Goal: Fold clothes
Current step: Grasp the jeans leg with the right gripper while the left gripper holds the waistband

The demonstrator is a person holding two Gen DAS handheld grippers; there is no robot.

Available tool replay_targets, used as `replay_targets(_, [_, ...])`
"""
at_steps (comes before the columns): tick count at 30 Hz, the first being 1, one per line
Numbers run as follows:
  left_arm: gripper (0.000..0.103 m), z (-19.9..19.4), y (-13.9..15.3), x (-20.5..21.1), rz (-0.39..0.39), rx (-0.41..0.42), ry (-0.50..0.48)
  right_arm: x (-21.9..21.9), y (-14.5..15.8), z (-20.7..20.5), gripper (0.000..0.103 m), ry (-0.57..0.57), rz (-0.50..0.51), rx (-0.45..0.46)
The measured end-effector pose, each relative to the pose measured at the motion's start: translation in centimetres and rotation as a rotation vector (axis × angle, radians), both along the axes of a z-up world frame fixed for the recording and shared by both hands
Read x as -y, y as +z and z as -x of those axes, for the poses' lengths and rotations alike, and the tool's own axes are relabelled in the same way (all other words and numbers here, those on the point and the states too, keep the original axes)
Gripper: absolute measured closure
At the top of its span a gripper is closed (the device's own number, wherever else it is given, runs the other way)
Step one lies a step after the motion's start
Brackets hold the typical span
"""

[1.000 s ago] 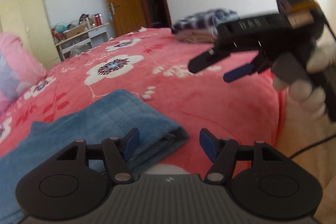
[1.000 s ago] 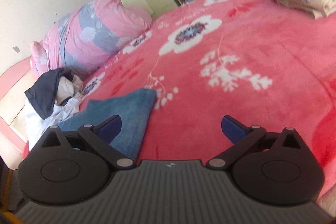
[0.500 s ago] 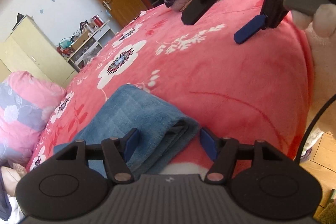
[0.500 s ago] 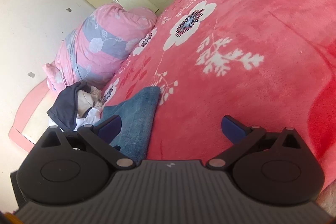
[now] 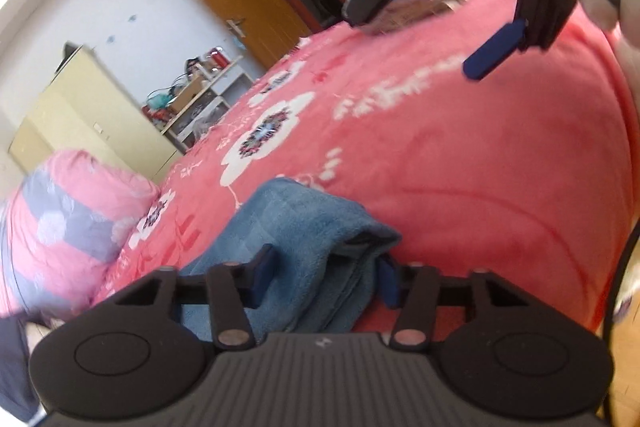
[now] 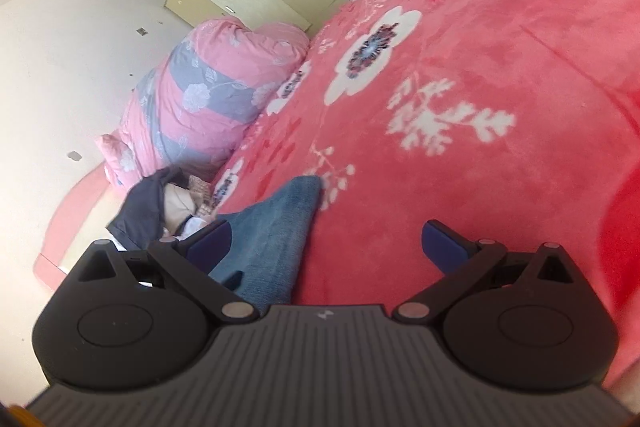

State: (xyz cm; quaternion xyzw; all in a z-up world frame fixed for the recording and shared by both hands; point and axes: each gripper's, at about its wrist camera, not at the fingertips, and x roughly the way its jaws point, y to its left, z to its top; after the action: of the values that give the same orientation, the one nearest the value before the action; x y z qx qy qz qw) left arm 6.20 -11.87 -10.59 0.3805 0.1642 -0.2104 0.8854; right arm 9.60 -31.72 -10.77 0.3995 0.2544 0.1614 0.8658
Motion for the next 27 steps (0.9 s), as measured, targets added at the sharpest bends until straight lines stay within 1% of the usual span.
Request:
replay_targets(2, [0.07, 0.1, 0.1, -0.4, 0.034, 0.013, 0.009, -0.3, 0.6, -1.2, 0.001, 0.034, -0.051, 0.025])
replay_targets(5, [0.078, 0.2, 0.7, -1.5, 0.117, 0.012, 0.021, -0.9, 0.6, -4.3, 0.002, 0.086, -0.195, 0.024])
replay_targets(6, [0.079, 0.2, 1.1, -1.9, 0.149, 0.011, 0.025, -1.1, 0.4, -5.7, 0.002, 0.101, -0.237, 0.001])
replay_targets(8, [0.081, 0.2, 1.8, -2.8, 0.21, 0.009, 0.03, -1.8, -0.3, -8.5, 0.004, 0.123, -0.289, -0.065])
replay_targets(12, [0.082, 0.2, 3.0, -4.5, 0.311, 0.016, 0.034, -4.7, -2.0, -13.3, 0.011, 0.206, -0.322, -0.199])
replay_targets(14, [0.082, 0.3, 3.5, -5.3, 0.359, 0.011, 0.036, -6.2, -2.8, -15.7, 0.023, 0.248, -0.334, -0.261])
replay_targets(15, [0.082, 0.3, 3.7, -5.7, 0.384, 0.004, 0.037, -7.1, -3.0, -16.4, 0.028, 0.273, -0.329, -0.274])
replay_targets(16, [0.082, 0.3, 3.8, -6.0, 0.408, -0.002, 0.037, -8.1, -3.1, -17.2, 0.038, 0.3, -0.334, -0.283])
replay_targets(17, [0.082, 0.3, 3.9, -6.2, 0.425, -0.008, 0.036, -9.0, -3.4, -17.8, 0.051, 0.329, -0.346, -0.297])
replay_targets(18, [0.082, 0.3, 3.9, -6.4, 0.44, -0.016, 0.035, -9.8, -3.6, -18.4, 0.056, 0.355, -0.353, -0.311])
replay_targets(20, [0.083, 0.4, 4.0, -6.4, 0.455, -0.035, 0.031, -10.8, -3.5, -18.7, 0.071, 0.364, -0.315, -0.306])
replay_targets(21, [0.083, 0.5, 4.2, -6.2, 0.458, -0.03, 0.025, -11.3, -3.4, -18.8, 0.074, 0.368, -0.297, -0.304])
replay_targets(22, [0.083, 0.6, 4.3, -5.9, 0.459, -0.025, 0.018, -11.5, -3.2, -18.9, 0.081, 0.371, -0.289, -0.296])
replay_targets(23, [0.083, 0.7, 4.5, -5.6, 0.459, -0.016, 0.012, -11.2, -3.0, -18.6, 0.087, 0.366, -0.315, -0.272])
replay_targets(26, [0.083, 0.3, 5.0, -4.5, 0.476, -0.023, -0.001, -9.6, -2.5, -18.2, 0.091, 0.347, -0.348, -0.21])
replay_targets(27, [0.083, 0.0, 5.3, -4.1, 0.487, -0.032, -0.007, -9.0, -2.5, -18.2, 0.091, 0.339, -0.361, -0.203])
